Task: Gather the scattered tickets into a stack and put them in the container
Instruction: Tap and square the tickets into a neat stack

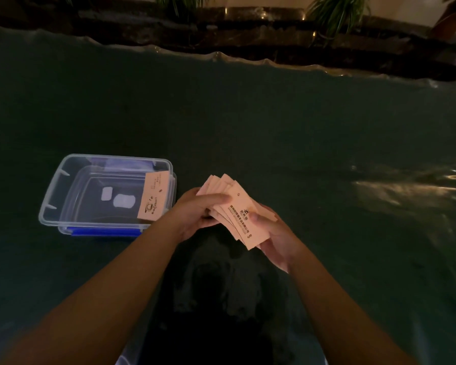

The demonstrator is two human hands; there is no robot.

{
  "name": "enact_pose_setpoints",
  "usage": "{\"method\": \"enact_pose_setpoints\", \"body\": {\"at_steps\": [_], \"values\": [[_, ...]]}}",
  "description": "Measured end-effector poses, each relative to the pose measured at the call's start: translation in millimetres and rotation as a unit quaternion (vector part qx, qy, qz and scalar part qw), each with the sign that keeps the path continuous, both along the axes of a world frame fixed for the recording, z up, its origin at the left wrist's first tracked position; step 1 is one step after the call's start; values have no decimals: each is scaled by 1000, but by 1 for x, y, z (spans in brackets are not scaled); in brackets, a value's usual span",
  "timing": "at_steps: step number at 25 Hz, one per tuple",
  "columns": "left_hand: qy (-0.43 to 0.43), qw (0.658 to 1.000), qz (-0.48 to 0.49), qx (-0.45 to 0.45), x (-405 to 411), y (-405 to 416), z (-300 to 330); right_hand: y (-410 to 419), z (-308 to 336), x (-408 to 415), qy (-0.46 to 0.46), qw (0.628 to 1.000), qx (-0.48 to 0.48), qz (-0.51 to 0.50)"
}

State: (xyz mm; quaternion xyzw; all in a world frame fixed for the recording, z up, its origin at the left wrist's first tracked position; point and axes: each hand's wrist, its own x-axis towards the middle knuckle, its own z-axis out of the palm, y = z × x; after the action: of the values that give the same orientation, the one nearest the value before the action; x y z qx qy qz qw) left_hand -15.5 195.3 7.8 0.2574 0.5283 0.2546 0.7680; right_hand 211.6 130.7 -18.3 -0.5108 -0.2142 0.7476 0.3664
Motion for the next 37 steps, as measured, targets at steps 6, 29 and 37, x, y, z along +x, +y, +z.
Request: {"method": "enact_pose_setpoints", "body": {"at_steps": [6, 29, 37], "values": [[-66, 994, 83, 37, 26, -29, 7, -21, 1, -29, 40, 992, 6, -122], [123, 948, -130, 263, 2, -82, -36, -53, -18, -61, -256, 937, 192, 142], [112, 926, -168, 319, -3, -85, -53, -64, -6, -57, -178, 954, 200, 136]]}}
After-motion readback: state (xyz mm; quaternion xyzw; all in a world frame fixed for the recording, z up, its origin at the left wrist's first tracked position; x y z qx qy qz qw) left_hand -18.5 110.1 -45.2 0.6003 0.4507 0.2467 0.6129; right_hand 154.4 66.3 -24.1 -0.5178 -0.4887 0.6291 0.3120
